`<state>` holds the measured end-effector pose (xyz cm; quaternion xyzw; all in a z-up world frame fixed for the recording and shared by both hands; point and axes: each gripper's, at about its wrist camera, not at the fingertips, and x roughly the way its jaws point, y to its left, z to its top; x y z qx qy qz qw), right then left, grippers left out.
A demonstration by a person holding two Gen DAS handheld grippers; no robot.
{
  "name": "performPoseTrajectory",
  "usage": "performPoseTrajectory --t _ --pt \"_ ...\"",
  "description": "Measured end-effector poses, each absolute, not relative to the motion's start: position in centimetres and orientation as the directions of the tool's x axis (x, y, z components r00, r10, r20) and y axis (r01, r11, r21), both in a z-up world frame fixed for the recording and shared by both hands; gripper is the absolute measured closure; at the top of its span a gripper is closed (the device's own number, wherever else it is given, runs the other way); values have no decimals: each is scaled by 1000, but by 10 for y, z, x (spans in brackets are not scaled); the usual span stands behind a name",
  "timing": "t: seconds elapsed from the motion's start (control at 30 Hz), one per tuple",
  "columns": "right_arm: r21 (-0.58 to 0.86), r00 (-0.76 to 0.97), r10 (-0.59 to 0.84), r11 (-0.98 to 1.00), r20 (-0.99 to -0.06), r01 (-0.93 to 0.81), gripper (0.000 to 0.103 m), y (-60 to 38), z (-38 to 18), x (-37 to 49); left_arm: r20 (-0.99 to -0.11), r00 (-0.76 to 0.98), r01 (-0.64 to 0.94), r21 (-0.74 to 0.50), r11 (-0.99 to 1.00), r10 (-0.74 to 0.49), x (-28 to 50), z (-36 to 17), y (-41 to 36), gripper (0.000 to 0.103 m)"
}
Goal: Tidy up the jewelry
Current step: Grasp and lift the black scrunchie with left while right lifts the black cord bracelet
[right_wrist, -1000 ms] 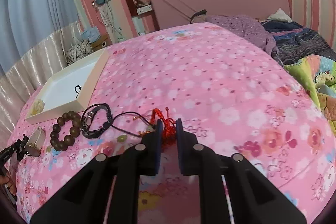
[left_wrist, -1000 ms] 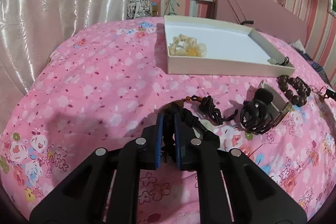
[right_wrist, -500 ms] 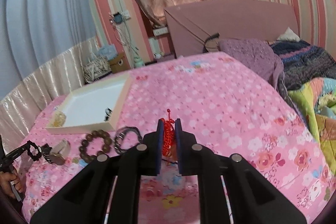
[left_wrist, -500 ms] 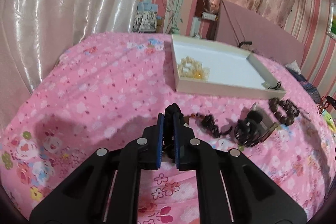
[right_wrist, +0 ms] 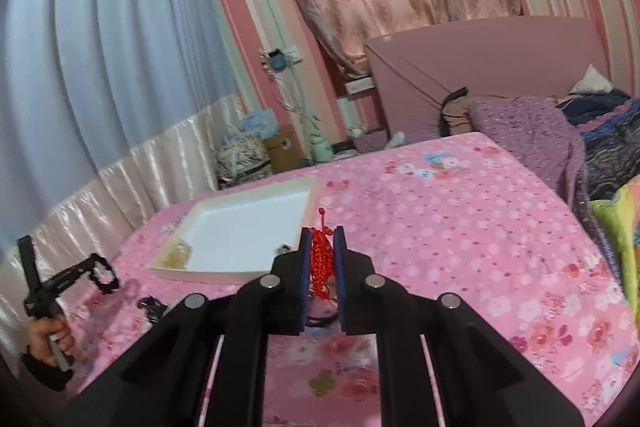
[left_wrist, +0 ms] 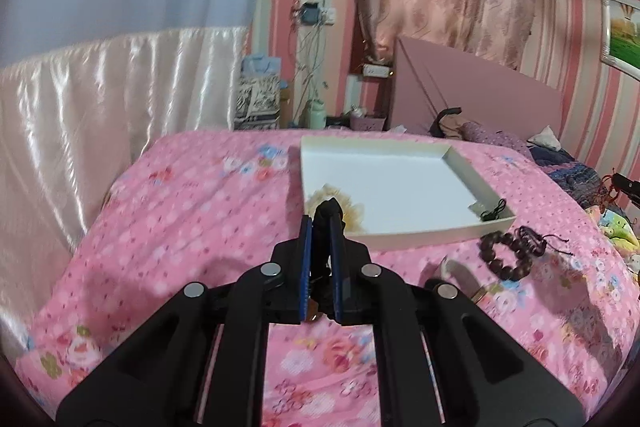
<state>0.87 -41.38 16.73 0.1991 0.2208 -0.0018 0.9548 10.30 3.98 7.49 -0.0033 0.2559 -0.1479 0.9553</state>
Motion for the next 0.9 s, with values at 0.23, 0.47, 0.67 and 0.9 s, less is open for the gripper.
performPoseTrajectory --t 0.23,0.47,0.67,0.9 --pt "474 876 195 880 -442 43 93 -417 148 22 -465 829 310 -79 947 -310 104 84 26 97" --pt "437 853 148 894 -500 101 89 -416 128 26 -482 821 313 -70 947 -307 106 78 26 97" --pt "421 844 129 898 -521 123 89 -421 120 25 -488 819 306 -76 949 -303 105 77 31 97" --pt "391 828 95 907 -553 157 89 -423 114 31 -494 814 308 -76 948 -304 103 76 30 97"
